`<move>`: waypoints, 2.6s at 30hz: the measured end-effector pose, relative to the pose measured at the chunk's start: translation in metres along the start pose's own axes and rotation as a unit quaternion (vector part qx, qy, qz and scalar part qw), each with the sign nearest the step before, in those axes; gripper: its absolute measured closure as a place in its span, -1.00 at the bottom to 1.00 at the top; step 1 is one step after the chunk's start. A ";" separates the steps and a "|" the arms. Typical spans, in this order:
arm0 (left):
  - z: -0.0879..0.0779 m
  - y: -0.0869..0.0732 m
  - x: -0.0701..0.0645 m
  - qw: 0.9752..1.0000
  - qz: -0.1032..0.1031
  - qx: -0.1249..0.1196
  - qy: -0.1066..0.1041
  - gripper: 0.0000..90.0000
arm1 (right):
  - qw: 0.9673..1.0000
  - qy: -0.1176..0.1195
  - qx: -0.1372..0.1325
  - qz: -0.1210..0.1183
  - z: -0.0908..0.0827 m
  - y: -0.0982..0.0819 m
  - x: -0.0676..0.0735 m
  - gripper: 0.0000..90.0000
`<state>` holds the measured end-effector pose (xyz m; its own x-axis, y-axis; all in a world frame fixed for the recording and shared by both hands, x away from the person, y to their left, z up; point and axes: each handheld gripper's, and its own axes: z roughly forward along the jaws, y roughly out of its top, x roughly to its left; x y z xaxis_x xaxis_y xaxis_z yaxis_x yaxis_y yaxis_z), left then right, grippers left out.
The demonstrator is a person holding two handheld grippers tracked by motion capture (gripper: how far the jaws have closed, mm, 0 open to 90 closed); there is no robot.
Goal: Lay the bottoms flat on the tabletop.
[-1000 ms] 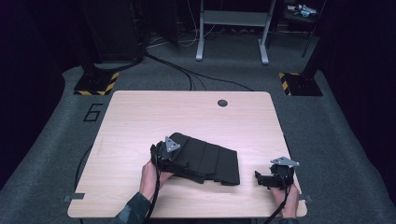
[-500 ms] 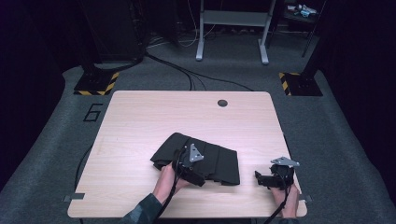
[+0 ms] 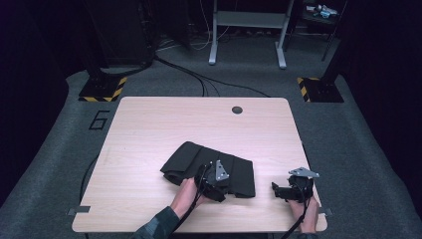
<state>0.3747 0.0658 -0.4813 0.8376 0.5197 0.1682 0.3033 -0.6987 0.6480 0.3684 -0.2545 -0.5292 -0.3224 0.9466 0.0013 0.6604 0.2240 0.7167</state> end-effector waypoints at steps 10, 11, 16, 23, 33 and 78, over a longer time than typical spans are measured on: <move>-0.004 0.001 0.007 0.999 0.006 -0.012 -0.030 0.34 | 1.000 0.000 0.000 0.000 0.000 0.000 0.000 -0.92; -0.005 0.001 0.009 0.999 0.004 -0.014 -0.033 0.41 | 1.000 0.000 -0.001 0.005 0.000 0.000 0.001 -0.92; -0.008 0.002 0.015 0.999 -0.016 -0.026 -0.040 0.61 | 1.000 0.000 -0.001 0.005 0.000 0.000 0.001 -0.92; -0.020 0.008 0.025 0.998 -0.027 -0.044 -0.029 0.67 | 1.000 0.000 -0.001 0.005 0.000 0.000 0.001 -0.92; -0.038 0.007 0.043 0.997 -0.045 -0.065 -0.002 0.68 | 1.000 -0.001 -0.001 0.004 0.000 0.000 0.000 -0.92; -0.156 -0.060 0.129 0.955 -0.169 -0.177 0.170 0.73 | 1.000 -0.001 0.000 -0.003 0.000 0.000 -0.001 -0.91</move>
<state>0.3932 0.2516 -0.3827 0.5046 0.8579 0.0969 0.3080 -0.2837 0.9081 0.3683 -0.2551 -0.5292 -0.3243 0.9460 -0.0042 0.6587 0.2290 0.7167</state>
